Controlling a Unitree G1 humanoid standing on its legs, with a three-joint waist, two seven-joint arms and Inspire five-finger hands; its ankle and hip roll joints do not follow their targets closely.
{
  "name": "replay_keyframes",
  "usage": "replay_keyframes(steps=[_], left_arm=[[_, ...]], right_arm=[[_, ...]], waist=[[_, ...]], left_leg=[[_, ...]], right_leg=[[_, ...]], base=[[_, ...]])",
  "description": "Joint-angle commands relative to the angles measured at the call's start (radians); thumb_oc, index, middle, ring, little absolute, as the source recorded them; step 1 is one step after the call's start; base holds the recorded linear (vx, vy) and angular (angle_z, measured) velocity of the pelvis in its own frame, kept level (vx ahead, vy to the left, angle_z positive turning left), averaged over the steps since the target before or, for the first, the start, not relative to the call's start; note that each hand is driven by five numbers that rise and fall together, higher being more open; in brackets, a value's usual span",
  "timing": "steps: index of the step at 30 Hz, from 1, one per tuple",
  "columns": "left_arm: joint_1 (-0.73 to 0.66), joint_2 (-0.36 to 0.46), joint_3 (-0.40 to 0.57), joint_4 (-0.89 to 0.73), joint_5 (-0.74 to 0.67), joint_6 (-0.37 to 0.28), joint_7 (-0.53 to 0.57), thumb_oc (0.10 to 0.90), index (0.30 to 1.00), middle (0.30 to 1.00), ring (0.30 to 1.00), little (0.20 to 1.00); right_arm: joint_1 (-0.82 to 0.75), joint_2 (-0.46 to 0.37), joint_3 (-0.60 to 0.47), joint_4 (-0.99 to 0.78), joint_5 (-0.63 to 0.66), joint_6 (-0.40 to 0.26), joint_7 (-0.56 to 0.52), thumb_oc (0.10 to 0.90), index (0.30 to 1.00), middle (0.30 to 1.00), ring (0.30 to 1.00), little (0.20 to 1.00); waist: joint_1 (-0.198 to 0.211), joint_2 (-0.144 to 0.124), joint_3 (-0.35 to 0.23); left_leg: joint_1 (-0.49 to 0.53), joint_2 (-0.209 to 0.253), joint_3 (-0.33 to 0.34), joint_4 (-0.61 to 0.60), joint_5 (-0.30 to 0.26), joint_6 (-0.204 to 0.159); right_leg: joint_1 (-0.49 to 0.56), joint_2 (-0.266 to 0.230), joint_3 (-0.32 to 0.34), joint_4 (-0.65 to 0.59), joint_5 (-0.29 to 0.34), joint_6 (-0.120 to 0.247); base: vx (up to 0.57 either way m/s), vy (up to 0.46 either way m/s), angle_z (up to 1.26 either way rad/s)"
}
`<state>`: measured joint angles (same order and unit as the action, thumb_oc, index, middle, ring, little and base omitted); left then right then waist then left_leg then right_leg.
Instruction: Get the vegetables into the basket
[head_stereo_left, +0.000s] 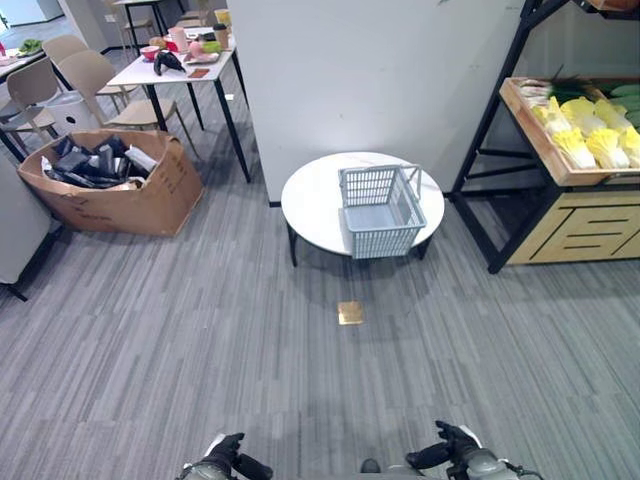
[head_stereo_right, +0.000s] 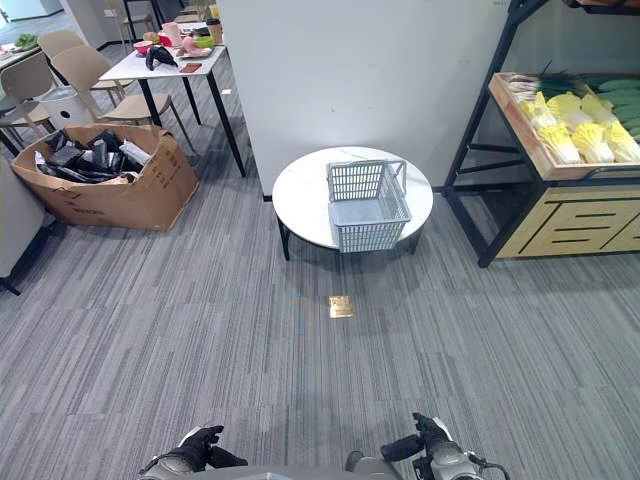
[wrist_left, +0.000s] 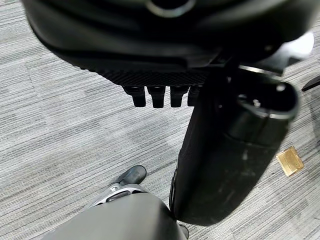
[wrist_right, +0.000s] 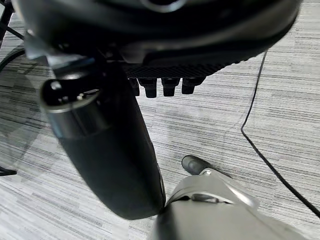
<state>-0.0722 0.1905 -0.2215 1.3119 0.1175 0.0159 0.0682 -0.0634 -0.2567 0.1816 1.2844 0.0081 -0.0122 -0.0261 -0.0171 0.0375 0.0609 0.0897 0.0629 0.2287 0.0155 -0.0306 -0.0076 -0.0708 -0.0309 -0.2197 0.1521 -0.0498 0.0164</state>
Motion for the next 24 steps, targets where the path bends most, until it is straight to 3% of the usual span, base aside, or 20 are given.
replay_keyframes(steps=[1, 24], left_arm=[[0.028, 0.024, 0.021, 0.067, 0.022, 0.025, 0.021, 0.900, 1.000, 1.000, 1.000, 1.000], [0.027, 0.030, 0.023, 0.087, 0.039, 0.031, 0.000, 0.900, 1.000, 1.000, 1.000, 1.000]], right_arm=[[0.025, 0.004, 0.052, 0.097, -0.017, 0.024, -0.008, 0.900, 1.000, 1.000, 1.000, 1.000], [0.029, 0.009, 0.057, 0.097, -0.023, 0.029, 0.008, 0.900, 1.000, 1.000, 1.000, 1.000]], waist=[[-0.005, -0.055, 0.000], [-0.007, -0.061, 0.001]], left_leg=[[0.000, -0.004, 0.006, -0.103, 0.082, -0.078], [0.002, -0.020, 0.012, -0.103, 0.067, -0.069]], right_leg=[[0.151, -0.071, -0.009, -0.239, 0.135, 0.135], [0.151, -0.088, -0.010, -0.239, 0.145, 0.144]], base=[[0.00, 0.000, 0.00], [0.01, 0.015, 0.00]])
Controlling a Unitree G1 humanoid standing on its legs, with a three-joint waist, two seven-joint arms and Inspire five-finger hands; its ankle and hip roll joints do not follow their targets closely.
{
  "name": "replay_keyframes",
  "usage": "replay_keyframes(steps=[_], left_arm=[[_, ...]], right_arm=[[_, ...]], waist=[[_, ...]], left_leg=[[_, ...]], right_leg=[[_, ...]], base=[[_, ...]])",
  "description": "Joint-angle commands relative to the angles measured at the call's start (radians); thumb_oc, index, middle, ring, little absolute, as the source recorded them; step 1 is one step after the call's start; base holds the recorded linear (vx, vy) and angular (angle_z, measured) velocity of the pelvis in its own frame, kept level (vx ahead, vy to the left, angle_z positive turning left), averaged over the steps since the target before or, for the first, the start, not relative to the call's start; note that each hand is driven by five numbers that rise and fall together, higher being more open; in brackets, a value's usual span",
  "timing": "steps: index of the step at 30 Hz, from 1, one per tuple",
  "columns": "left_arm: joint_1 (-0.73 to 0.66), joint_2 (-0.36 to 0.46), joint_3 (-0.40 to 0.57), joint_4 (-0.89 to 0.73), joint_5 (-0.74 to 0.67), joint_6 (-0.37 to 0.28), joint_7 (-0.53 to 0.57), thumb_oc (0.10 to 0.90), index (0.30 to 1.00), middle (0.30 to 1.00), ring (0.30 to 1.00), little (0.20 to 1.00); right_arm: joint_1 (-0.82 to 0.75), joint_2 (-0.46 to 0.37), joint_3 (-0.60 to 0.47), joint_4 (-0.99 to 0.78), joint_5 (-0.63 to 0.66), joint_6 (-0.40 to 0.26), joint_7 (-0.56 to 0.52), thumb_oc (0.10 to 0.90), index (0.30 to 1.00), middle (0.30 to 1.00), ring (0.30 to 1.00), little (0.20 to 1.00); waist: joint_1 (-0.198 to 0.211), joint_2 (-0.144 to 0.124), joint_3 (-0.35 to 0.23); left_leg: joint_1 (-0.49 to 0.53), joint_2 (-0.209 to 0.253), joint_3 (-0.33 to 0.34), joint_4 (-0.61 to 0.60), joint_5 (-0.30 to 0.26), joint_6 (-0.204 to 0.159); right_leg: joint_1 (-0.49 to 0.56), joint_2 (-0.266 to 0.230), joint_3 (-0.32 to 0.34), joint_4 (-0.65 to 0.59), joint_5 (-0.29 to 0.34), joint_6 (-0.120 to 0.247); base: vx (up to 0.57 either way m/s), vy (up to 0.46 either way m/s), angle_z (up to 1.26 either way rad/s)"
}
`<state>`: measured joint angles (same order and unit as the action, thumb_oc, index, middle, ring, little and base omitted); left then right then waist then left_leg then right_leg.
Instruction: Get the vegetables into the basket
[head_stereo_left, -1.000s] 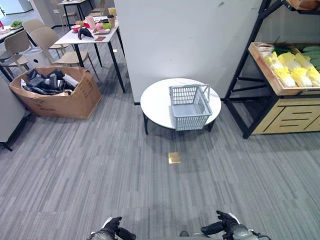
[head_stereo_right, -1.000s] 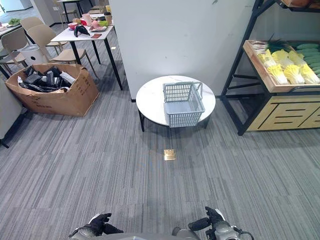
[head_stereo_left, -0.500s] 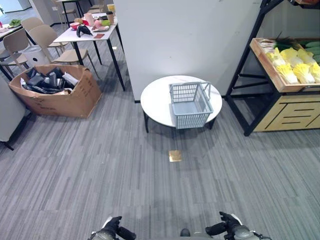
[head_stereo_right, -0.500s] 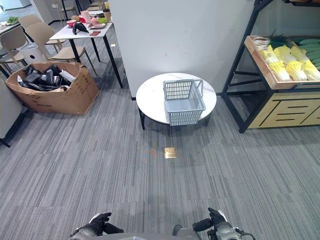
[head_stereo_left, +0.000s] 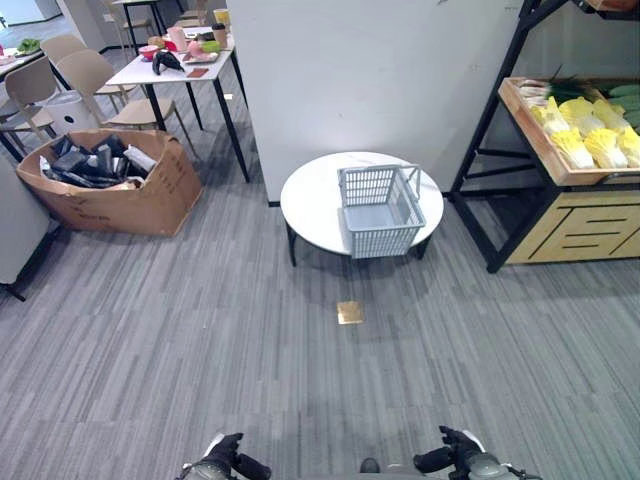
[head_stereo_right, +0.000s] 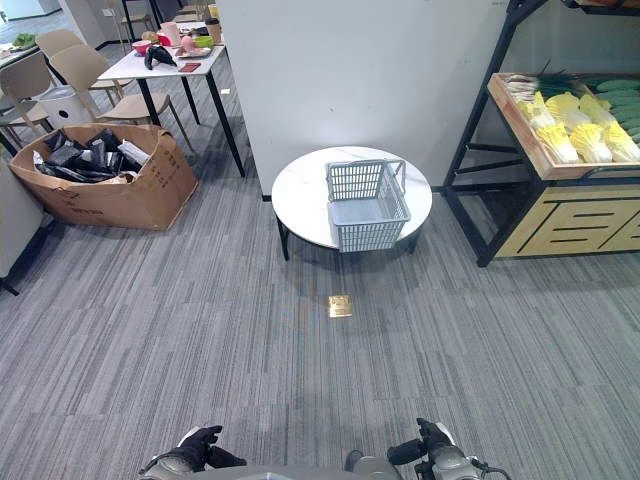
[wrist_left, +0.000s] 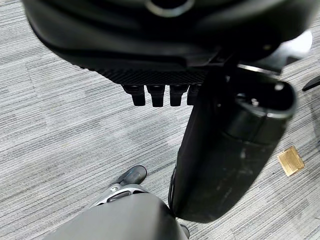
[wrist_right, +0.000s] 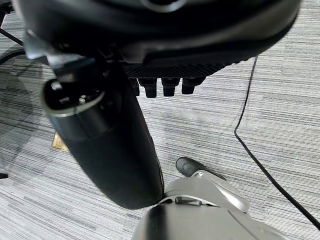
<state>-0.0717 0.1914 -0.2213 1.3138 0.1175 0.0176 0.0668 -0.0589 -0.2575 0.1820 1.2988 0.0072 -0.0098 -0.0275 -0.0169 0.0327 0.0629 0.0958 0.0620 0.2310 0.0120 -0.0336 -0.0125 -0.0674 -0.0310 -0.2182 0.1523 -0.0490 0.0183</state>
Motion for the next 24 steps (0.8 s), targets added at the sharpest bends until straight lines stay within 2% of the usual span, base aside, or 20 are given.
replay_keyframes(steps=[1, 15, 24], left_arm=[[0.026, 0.030, 0.023, 0.086, 0.038, 0.030, 0.000, 0.900, 1.000, 1.000, 1.000, 1.000], [0.025, 0.035, 0.028, 0.085, 0.032, 0.032, -0.006, 0.900, 1.000, 1.000, 1.000, 1.000], [0.021, 0.050, 0.039, 0.083, 0.018, 0.033, -0.007, 0.900, 1.000, 1.000, 1.000, 1.000]], right_arm=[[0.025, 0.011, 0.056, 0.080, -0.021, 0.027, 0.011, 0.900, 1.000, 1.000, 1.000, 1.000], [0.026, 0.015, 0.057, 0.076, -0.023, 0.027, 0.015, 0.900, 1.000, 1.000, 1.000, 1.000], [0.018, 0.016, 0.064, 0.061, -0.031, 0.027, 0.018, 0.900, 1.000, 1.000, 1.000, 1.000]], waist=[[-0.008, -0.056, -0.002], [-0.005, -0.069, -0.002], [-0.004, -0.087, 0.013]], left_leg=[[-0.004, -0.020, 0.010, -0.099, 0.070, -0.064], [0.011, -0.030, 0.024, -0.099, 0.049, -0.051], [0.021, -0.049, 0.030, -0.099, 0.029, -0.023]], right_leg=[[0.148, -0.089, -0.011, -0.240, 0.145, 0.143], [0.155, -0.102, 0.001, -0.240, 0.146, 0.151], [0.129, -0.127, 0.026, -0.179, 0.142, 0.163]], base=[[0.00, 0.000, 0.00], [0.03, 0.024, -0.02], [0.03, 0.083, -0.08]])
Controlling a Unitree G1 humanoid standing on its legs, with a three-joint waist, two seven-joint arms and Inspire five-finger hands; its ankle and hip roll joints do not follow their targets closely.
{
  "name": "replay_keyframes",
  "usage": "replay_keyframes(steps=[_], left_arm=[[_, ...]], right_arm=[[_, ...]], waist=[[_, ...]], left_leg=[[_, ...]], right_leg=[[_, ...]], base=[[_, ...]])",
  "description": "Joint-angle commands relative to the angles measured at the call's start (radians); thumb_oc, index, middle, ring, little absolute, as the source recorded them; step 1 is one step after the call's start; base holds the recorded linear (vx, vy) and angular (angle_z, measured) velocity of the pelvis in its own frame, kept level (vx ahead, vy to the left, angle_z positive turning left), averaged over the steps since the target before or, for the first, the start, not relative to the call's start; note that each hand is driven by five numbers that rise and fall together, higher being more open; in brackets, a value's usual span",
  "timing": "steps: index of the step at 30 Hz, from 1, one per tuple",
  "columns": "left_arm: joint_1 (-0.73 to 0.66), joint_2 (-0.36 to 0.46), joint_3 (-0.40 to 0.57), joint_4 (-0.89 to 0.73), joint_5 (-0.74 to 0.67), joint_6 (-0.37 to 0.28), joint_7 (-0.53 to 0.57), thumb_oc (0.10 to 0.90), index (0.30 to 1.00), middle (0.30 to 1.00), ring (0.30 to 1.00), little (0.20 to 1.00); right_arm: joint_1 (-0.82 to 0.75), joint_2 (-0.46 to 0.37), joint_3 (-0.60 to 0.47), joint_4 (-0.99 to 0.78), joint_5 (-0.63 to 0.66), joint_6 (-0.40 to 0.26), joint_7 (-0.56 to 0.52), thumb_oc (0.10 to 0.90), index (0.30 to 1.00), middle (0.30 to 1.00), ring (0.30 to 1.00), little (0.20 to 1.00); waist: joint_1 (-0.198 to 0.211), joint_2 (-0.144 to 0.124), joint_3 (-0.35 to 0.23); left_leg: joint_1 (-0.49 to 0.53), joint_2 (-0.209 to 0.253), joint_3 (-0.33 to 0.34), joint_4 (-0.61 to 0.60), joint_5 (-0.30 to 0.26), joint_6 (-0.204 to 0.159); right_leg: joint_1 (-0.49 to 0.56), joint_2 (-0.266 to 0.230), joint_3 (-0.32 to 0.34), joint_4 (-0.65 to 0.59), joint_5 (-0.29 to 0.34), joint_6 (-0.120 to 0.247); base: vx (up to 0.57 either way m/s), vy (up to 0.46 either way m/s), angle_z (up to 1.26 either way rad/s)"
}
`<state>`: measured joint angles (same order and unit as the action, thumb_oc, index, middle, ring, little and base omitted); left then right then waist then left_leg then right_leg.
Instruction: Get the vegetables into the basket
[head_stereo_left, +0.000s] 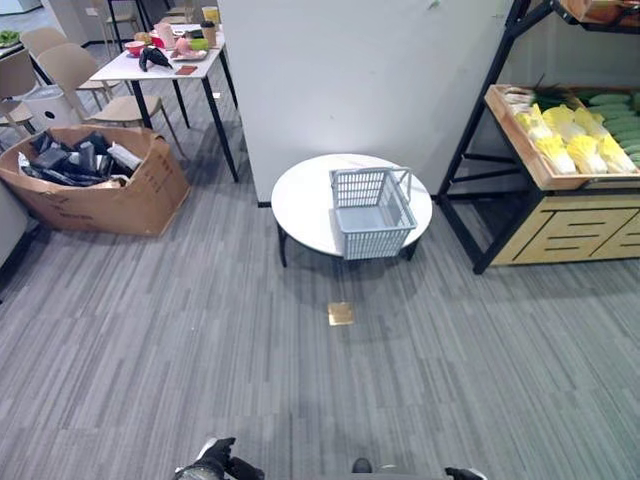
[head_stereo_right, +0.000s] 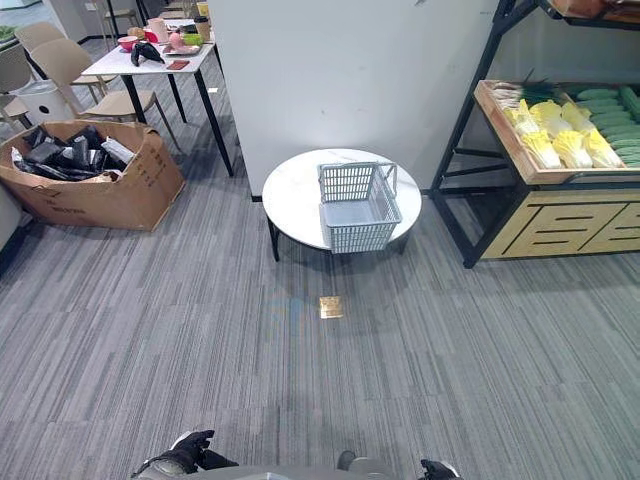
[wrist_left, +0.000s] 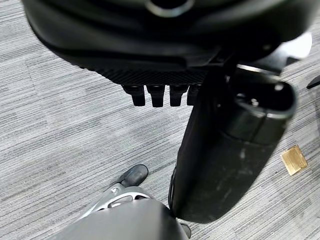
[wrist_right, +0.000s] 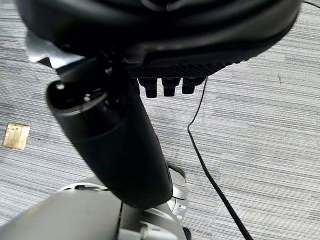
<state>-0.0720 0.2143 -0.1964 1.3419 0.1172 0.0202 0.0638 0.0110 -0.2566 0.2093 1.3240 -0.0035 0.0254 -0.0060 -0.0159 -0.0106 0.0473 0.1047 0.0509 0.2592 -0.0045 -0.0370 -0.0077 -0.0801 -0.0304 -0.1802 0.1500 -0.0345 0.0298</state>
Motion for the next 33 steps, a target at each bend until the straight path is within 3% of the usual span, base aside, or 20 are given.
replay_keyframes(steps=[1, 4, 8, 9, 11, 12, 13, 14, 17, 23, 27, 32, 33], left_arm=[[0.022, 0.030, 0.016, 0.055, 0.016, 0.031, -0.004, 0.900, 1.000, 1.000, 1.000, 1.000], [0.017, 0.041, 0.028, 0.046, -0.004, 0.030, 0.000, 0.900, 1.000, 1.000, 1.000, 1.000], [0.018, 0.058, 0.051, 0.054, -0.022, 0.036, 0.006, 0.900, 1.000, 1.000, 1.000, 1.000], [0.019, 0.059, 0.053, 0.057, -0.022, 0.037, 0.005, 0.900, 1.000, 1.000, 1.000, 1.000], [0.022, 0.062, 0.056, 0.064, -0.020, 0.039, 0.001, 0.900, 1.000, 1.000, 1.000, 1.000], [0.020, 0.061, 0.053, 0.063, -0.016, 0.037, -0.001, 0.900, 1.000, 1.000, 1.000, 1.000], [0.020, 0.061, 0.053, 0.063, -0.016, 0.037, -0.001, 0.900, 1.000, 1.000, 1.000, 1.000], [0.016, 0.057, 0.053, 0.063, -0.014, 0.035, -0.002, 0.900, 1.000, 1.000, 1.000, 1.000], [0.011, 0.055, 0.057, 0.058, -0.017, 0.030, 0.002, 0.900, 1.000, 1.000, 1.000, 1.000], [0.016, 0.041, 0.058, 0.070, -0.019, 0.032, 0.000, 0.900, 1.000, 1.000, 1.000, 1.000], [0.021, 0.035, 0.061, 0.084, -0.019, 0.036, -0.003, 0.900, 1.000, 1.000, 1.000, 1.000], [0.013, 0.018, 0.061, 0.070, -0.052, 0.038, -0.004, 0.900, 1.000, 1.000, 1.000, 1.000], [0.001, 0.015, 0.057, 0.055, -0.069, 0.037, -0.002, 0.900, 1.000, 1.000, 1.000, 1.000]], right_arm=[[-0.052, 0.016, 0.037, 0.034, -0.019, -0.008, -0.004, 0.900, 1.000, 1.000, 1.000, 1.000], [-0.062, 0.013, 0.037, 0.017, -0.014, -0.011, -0.010, 0.900, 1.000, 1.000, 1.000, 1.000], [-0.069, 0.015, 0.018, -0.014, 0.031, -0.019, -0.015, 0.900, 1.000, 1.000, 1.000, 1.000], [-0.068, 0.016, 0.013, -0.015, 0.038, -0.019, -0.014, 0.900, 1.000, 1.000, 1.000, 1.000], [-0.067, 0.016, 0.013, -0.019, 0.043, -0.021, -0.012, 0.900, 1.000, 1.000, 1.000, 1.000], [-0.069, 0.013, 0.019, -0.017, 0.035, -0.022, -0.012, 0.900, 1.000, 1.000, 1.000, 1.000], [-0.069, 0.013, 0.019, -0.017, 0.035, -0.022, -0.012, 0.900, 1.000, 1.000, 1.000, 1.000], [-0.071, 0.011, 0.032, -0.018, 0.021, -0.023, -0.011, 0.900, 1.000, 1.000, 1.000, 1.000], [-0.072, 0.009, 0.034, -0.016, 0.007, -0.018, -0.015, 0.900, 1.000, 1.000, 1.000, 1.000], [-0.061, 0.007, 0.020, -0.005, 0.026, -0.018, -0.015, 0.900, 1.000, 1.000, 1.000, 1.000], [-0.061, 0.000, 0.022, -0.008, 0.037, -0.021, -0.011, 0.900, 1.000, 1.000, 1.000, 1.000], [-0.064, -0.031, 0.038, -0.020, 0.033, -0.024, -0.004, 0.900, 1.000, 1.000, 1.000, 1.000], [-0.061, -0.033, 0.035, -0.012, 0.039, -0.022, -0.001, 0.900, 1.000, 1.000, 1.000, 1.000]], waist=[[-0.005, -0.045, 0.030], [-0.006, -0.046, 0.061], [-0.011, -0.038, 0.109], [-0.011, -0.039, 0.111], [-0.018, -0.044, 0.108], [-0.026, -0.050, 0.109], [-0.026, -0.049, 0.110], [-0.049, -0.062, 0.113], [-0.069, -0.060, 0.118], [-0.081, -0.057, 0.096], [-0.088, -0.040, 0.069], [-0.092, -0.005, 0.053], [-0.093, 0.002, 0.054]], left_leg=[[0.012, -0.039, 0.002, -0.083, 0.031, -0.025], [0.011, -0.041, 0.008, -0.083, 0.025, -0.007], [0.029, -0.045, 0.023, -0.083, 0.014, 0.013], [0.036, -0.046, 0.021, -0.083, 0.011, 0.011], [0.048, -0.048, 0.017, -0.083, 0.001, 0.003], [0.059, -0.050, 0.009, -0.083, -0.008, -0.007], [0.059, -0.050, 0.008, -0.083, -0.008, -0.007], [0.081, -0.058, -0.011, -0.083, -0.024, -0.019], [0.101, -0.053, -0.028, -0.083, -0.040, -0.031], [0.136, -0.054, -0.052, -0.083, -0.070, -0.043], [0.160, -0.023, -0.066, -0.083, -0.074, -0.058], [0.152, 0.057, -0.080, 0.039, 0.005, -0.111], [0.130, 0.079, -0.090, 0.102, 0.061, -0.135]], right_leg=[[0.137, -0.130, -0.006, -0.167, 0.127, 0.151], [0.060, -0.140, 0.007, -0.029, 0.132, 0.159], [-0.066, -0.180, 0.001, 0.196, 0.211, 0.176], [-0.076, -0.183, -0.009, 0.200, 0.212, 0.177], [-0.089, -0.169, -0.013, 0.140, 0.202, 0.169], [-0.094, -0.156, -0.018, 0.025, 0.201, 0.163], [-0.092, -0.156, -0.018, 0.025, 0.201, 0.163], [-0.144, -0.130, 0.004, -0.116, 0.271, 0.181], [-0.186, -0.121, -0.013, -0.198, 0.321, 0.197], [-0.167, -0.120, -0.057, -0.213, 0.337, 0.182], [-0.145, -0.089, -0.067, -0.211, 0.324, 0.166], [-0.085, -0.025, -0.088, -0.214, 0.253, 0.112], [-0.061, -0.010, -0.098, -0.222, 0.230, 0.094]], base=[[0.01, 0.093, -0.09], [-0.04, 0.118, -0.09], [0.00, 0.115, -0.32], [0.18, 0.046, -0.05], [0.18, -0.032, 0.06], [0.12, -0.047, 0.09], [0.31, -0.109, 0.12], [0.20, -0.063, 0.09], [0.21, -0.071, 0.16], [0.15, -0.101, 0.34], [0.19, -0.155, 0.23], [0.21, -0.219, 0.02], [0.14, -0.188, -0.01]])
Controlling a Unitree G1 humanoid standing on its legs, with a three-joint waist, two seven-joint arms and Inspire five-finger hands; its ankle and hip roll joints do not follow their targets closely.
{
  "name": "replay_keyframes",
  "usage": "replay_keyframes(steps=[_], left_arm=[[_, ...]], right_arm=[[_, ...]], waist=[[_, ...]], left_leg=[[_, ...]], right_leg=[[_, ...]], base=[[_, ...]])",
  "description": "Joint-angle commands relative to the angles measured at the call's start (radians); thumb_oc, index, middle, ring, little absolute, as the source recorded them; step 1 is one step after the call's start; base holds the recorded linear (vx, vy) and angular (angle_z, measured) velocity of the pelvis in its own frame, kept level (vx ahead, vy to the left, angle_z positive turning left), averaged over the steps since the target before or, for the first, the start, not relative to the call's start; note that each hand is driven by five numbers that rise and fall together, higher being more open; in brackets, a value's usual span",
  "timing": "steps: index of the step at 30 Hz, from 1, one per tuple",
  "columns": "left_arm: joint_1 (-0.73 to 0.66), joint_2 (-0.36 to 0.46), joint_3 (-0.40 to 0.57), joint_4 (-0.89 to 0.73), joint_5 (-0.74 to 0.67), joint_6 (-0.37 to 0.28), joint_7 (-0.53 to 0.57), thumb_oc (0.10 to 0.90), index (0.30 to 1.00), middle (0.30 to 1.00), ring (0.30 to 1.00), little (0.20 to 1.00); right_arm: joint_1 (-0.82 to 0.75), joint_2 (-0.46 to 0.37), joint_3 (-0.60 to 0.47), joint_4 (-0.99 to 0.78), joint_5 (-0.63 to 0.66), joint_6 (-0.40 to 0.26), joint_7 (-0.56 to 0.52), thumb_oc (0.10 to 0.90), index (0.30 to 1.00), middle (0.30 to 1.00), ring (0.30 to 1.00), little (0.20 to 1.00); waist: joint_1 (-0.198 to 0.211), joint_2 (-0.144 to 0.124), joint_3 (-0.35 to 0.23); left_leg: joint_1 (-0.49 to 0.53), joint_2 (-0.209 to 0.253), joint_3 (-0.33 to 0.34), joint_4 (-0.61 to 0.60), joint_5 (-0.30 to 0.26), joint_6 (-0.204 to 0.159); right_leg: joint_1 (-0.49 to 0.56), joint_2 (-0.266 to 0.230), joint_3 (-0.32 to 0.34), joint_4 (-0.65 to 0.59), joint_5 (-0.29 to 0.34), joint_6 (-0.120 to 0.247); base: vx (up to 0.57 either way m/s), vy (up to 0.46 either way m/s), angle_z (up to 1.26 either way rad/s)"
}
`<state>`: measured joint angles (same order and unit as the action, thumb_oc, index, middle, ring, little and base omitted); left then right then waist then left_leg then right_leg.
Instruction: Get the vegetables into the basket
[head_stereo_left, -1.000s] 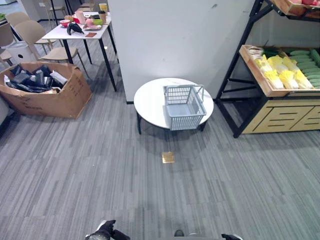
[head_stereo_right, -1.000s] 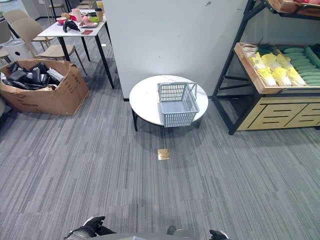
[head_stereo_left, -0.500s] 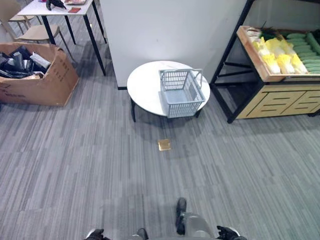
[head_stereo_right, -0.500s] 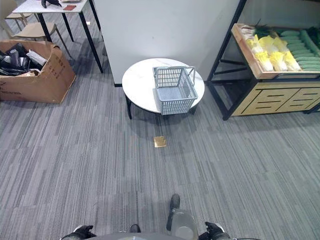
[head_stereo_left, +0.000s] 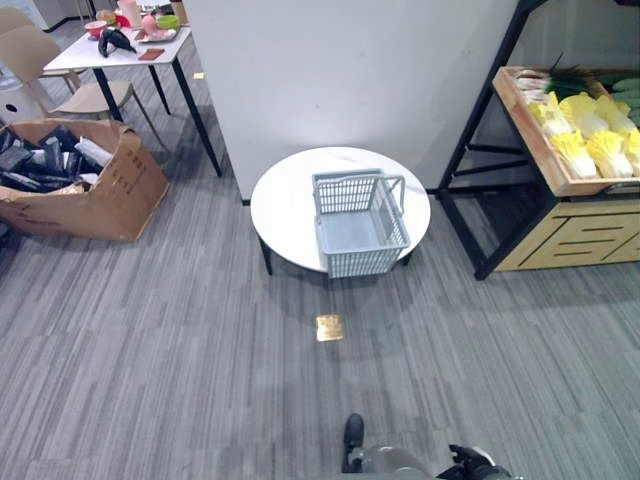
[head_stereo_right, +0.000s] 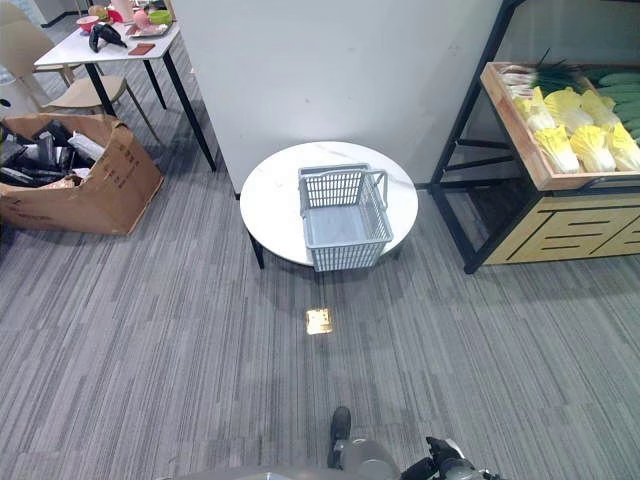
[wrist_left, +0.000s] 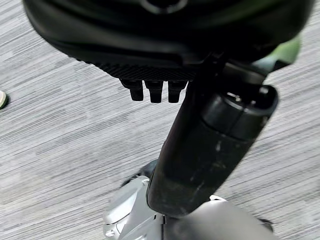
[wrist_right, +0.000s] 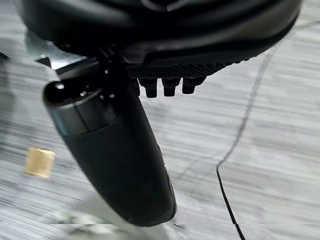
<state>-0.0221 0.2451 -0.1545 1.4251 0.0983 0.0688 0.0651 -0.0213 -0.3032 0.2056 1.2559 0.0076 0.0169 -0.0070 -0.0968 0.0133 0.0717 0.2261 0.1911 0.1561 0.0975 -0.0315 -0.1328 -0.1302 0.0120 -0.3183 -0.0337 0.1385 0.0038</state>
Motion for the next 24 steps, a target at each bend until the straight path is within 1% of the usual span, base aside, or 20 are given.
replay_keyframes(steps=[1, 3, 5, 6, 7, 8, 9, 11, 12, 13, 14, 15, 16, 17, 18, 20, 21, 23, 24], left_arm=[[-0.049, -0.016, 0.015, -0.029, -0.050, -0.011, -0.004, 0.900, 1.000, 1.000, 1.000, 1.000], [-0.063, -0.014, 0.000, -0.039, -0.044, -0.010, -0.005, 0.900, 1.000, 1.000, 1.000, 1.000], [-0.071, -0.014, -0.012, -0.046, -0.045, -0.004, -0.008, 0.900, 1.000, 1.000, 1.000, 1.000], [-0.071, -0.014, -0.012, -0.046, -0.046, -0.003, -0.008, 0.900, 1.000, 1.000, 1.000, 1.000], [-0.071, -0.013, -0.010, -0.043, -0.046, 0.001, -0.007, 0.900, 1.000, 1.000, 1.000, 1.000], [-0.070, -0.013, -0.008, -0.040, -0.047, 0.003, -0.005, 0.900, 1.000, 1.000, 1.000, 1.000], [-0.069, -0.016, -0.006, -0.036, -0.050, 0.006, -0.004, 0.900, 1.000, 1.000, 1.000, 1.000], [-0.060, -0.018, 0.000, -0.030, -0.049, 0.010, -0.004, 0.900, 1.000, 1.000, 1.000, 1.000], [-0.056, -0.018, 0.003, -0.028, -0.047, 0.009, -0.005, 0.900, 1.000, 1.000, 1.000, 1.000], [-0.049, -0.020, 0.005, -0.023, -0.043, 0.010, -0.005, 0.900, 1.000, 1.000, 1.000, 1.000], [-0.048, -0.021, 0.003, -0.022, -0.040, 0.011, -0.004, 0.900, 1.000, 1.000, 1.000, 1.000], [-0.047, -0.022, 0.001, -0.021, -0.036, 0.009, -0.004, 0.900, 1.000, 1.000, 1.000, 1.000], [-0.046, -0.022, 0.000, -0.021, -0.036, 0.009, -0.004, 0.900, 1.000, 1.000, 1.000, 1.000], [-0.046, -0.023, -0.006, -0.020, -0.026, 0.007, -0.006, 0.900, 1.000, 1.000, 1.000, 1.000], [-0.046, -0.024, -0.013, -0.020, -0.018, 0.006, -0.001, 0.900, 1.000, 1.000, 1.000, 1.000], [-0.046, -0.022, -0.010, -0.019, -0.022, 0.004, 0.000, 0.900, 1.000, 1.000, 1.000, 1.000], [-0.039, -0.024, -0.010, -0.020, -0.024, 0.002, 0.000, 0.900, 1.000, 1.000, 1.000, 1.000], [-0.036, -0.024, -0.010, -0.020, -0.024, 0.002, 0.001, 0.900, 1.000, 1.000, 1.000, 1.000], [-0.027, -0.021, -0.004, -0.017, -0.023, 0.001, 0.001, 0.900, 1.000, 1.000, 1.000, 1.000]], right_arm=[[-0.029, 0.014, 0.039, 0.056, 0.028, -0.013, 0.000, 0.900, 1.000, 1.000, 1.000, 1.000], [-0.026, 0.007, 0.040, 0.067, 0.020, -0.009, 0.004, 0.900, 1.000, 1.000, 1.000, 1.000], [-0.025, -0.002, 0.039, 0.077, 0.014, -0.004, 0.004, 0.900, 1.000, 1.000, 1.000, 1.000], [-0.025, -0.002, 0.039, 0.077, 0.014, -0.004, 0.004, 0.900, 1.000, 1.000, 1.000, 1.000], [-0.024, -0.004, 0.042, 0.079, 0.010, 0.000, 0.009, 0.900, 1.000, 1.000, 1.000, 1.000], [-0.025, -0.008, 0.040, 0.081, 0.006, 0.002, 0.008, 0.900, 1.000, 1.000, 1.000, 1.000], [-0.024, -0.013, 0.042, 0.088, -0.003, 0.005, 0.009, 0.900, 1.000, 1.000, 1.000, 1.000], [-0.017, -0.020, 0.037, 0.092, -0.008, 0.008, 0.010, 0.900, 1.000, 1.000, 1.000, 1.000], [-0.014, -0.024, 0.030, 0.099, -0.009, 0.010, 0.009, 0.900, 1.000, 1.000, 1.000, 1.000], [-0.006, -0.027, 0.022, 0.102, -0.011, 0.010, 0.007, 0.900, 1.000, 1.000, 1.000, 1.000], [-0.004, -0.028, 0.025, 0.100, -0.017, 0.009, 0.006, 0.900, 1.000, 1.000, 1.000, 1.000], [-0.004, -0.029, 0.032, 0.099, -0.030, 0.009, 0.003, 0.900, 1.000, 1.000, 1.000, 1.000], [-0.003, -0.029, 0.032, 0.099, -0.031, 0.009, 0.003, 0.900, 1.000, 1.000, 1.000, 1.000], [-0.003, -0.030, 0.038, 0.100, -0.043, 0.008, 0.002, 0.900, 1.000, 1.000, 1.000, 1.000], [-0.004, -0.035, 0.042, 0.103, -0.049, 0.006, -0.001, 0.900, 1.000, 1.000, 1.000, 1.000], [-0.007, -0.037, 0.040, 0.105, -0.045, 0.003, -0.003, 0.900, 1.000, 1.000, 1.000, 1.000], [-0.009, -0.035, 0.040, 0.107, -0.044, 0.003, -0.001, 0.900, 1.000, 1.000, 1.000, 1.000], [-0.008, -0.034, 0.041, 0.107, -0.044, 0.002, 0.000, 0.900, 1.000, 1.000, 1.000, 1.000], [-0.008, -0.024, 0.048, 0.109, -0.046, 0.002, 0.005, 0.900, 1.000, 1.000, 1.000, 1.000]], waist=[[-0.014, -0.021, 0.030], [-0.016, -0.019, 0.037], [-0.012, -0.033, 0.055], [-0.014, -0.033, 0.055], [-0.009, -0.043, 0.063], [-0.007, -0.047, 0.068], [-0.005, -0.048, 0.069], [0.006, -0.051, 0.074], [0.013, -0.050, 0.076], [0.023, -0.051, 0.076], [0.030, -0.053, 0.079], [0.034, -0.050, 0.079], [0.035, -0.051, 0.080], [0.043, -0.043, 0.085], [0.056, -0.031, 0.094], [0.065, -0.025, 0.101], [0.071, -0.017, 0.098], [0.075, -0.016, 0.097], [0.082, -0.017, 0.081]], left_leg=[[0.008, -0.060, 0.012, 0.002, 0.055, -0.010], [-0.028, -0.034, 0.004, 0.090, 0.149, -0.034], [-0.094, -0.020, -0.003, 0.223, 0.221, -0.047], [-0.099, -0.018, -0.006, 0.230, 0.219, -0.048], [-0.121, -0.020, -0.001, 0.274, 0.232, -0.047], [-0.139, -0.019, 0.005, 0.294, 0.232, -0.041], [-0.156, -0.005, 0.028, 0.289, 0.237, -0.035], [-0.198, 0.010, 0.062, 0.246, 0.224, -0.022], [-0.225, 0.010, 0.079, 0.202, 0.197, -0.015], [-0.270, -0.006, 0.099, 0.097, 0.169, -0.009], [-0.291, -0.013, 0.101, 0.043, 0.162, -0.007], [-0.310, -0.016, 0.101, -0.012, 0.173, -0.010], [-0.305, -0.018, 0.103, -0.018, 0.176, -0.010], [-0.335, -0.015, 0.090, -0.072, 0.216, -0.015], [-0.370, -0.003, 0.078, -0.135, 0.276, -0.027], [-0.395, 0.005, 0.080, -0.175, 0.305, -0.041], [-0.400, 0.013, 0.085, -0.184, 0.325, -0.049], [-0.397, 0.015, 0.084, -0.180, 0.330, -0.051], [-0.380, 0.014, 0.084, -0.185, 0.303, -0.036]], right_leg=[[-0.010, -0.052, 0.039, -0.039, 0.057, 0.120], [0.019, -0.036, 0.036, -0.042, 0.031, 0.096], [0.049, -0.039, 0.038, -0.043, 0.008, 0.070], [0.048, -0.038, 0.035, -0.042, 0.008, 0.070], [0.062, -0.043, 0.037, -0.045, 0.000, 0.062], [0.073, -0.043, 0.038, -0.048, -0.010, 0.059], [0.084, -0.045, 0.036, -0.049, -0.019, 0.059], [0.106, -0.053, 0.044, -0.049, -0.029, 0.065], [0.121, -0.055, 0.047, -0.050, -0.038, 0.072], [0.139, -0.064, 0.057, -0.053, -0.048, 0.088], [0.150, -0.072, 0.065, -0.054, -0.053, 0.093], [0.153, -0.073, 0.070, -0.054, -0.057, 0.096], [0.155, -0.075, 0.070, -0.054, -0.058, 0.097], [0.163, -0.069, 0.078, -0.054, -0.067, 0.100], [0.183, -0.062, 0.093, -0.054, -0.083, 0.102], [0.202, -0.056, 0.105, -0.054, -0.099, 0.105], [0.220, -0.046, 0.125, -0.054, -0.117, 0.104], [0.230, -0.043, 0.134, -0.054, -0.125, 0.102], [0.249, -0.042, 0.153, -0.054, -0.143, 0.105]], base=[[0.16, -0.205, 0.05], [0.13, -0.164, 0.08], [0.11, -0.155, 0.11], [0.08, -0.134, 0.08], [0.07, -0.107, -0.04], [0.11, -0.143, -0.10], [0.13, -0.103, -0.11], [0.16, -0.046, 0.01], [0.24, 0.027, 0.04], [0.24, 0.053, 0.05], [0.21, 0.086, 0.05], [0.09, 0.058, 0.05], [0.10, 0.057, -0.05], [0.16, 0.082, -0.35], [0.21, 0.099, -0.45], [0.21, 0.098, -0.37], [0.22, 0.116, -0.32], [0.17, 0.098, -0.38], [0.17, 0.130, -0.52]])
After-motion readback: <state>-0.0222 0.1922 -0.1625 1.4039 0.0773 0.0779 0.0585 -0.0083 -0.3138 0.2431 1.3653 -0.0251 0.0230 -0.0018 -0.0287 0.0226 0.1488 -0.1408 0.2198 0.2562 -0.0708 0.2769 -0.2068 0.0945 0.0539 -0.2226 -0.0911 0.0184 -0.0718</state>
